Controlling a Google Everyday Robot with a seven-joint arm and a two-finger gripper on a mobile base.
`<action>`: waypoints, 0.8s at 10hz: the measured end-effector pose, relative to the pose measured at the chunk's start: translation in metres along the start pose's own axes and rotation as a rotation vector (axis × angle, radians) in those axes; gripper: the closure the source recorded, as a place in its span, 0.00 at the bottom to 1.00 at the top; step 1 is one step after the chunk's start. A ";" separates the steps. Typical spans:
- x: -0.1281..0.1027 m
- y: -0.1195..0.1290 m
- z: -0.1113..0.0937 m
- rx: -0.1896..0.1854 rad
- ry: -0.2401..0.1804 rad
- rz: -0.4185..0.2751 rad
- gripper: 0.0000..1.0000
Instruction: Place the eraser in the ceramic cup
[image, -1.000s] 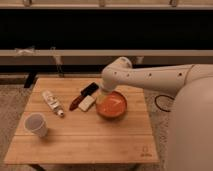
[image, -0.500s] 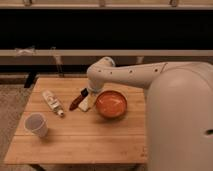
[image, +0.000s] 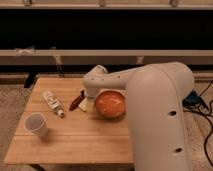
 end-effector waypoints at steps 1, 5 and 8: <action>-0.003 -0.002 0.004 0.002 0.003 0.000 0.20; -0.016 0.001 0.024 -0.005 0.017 -0.022 0.20; -0.014 0.002 0.044 -0.022 0.051 -0.026 0.20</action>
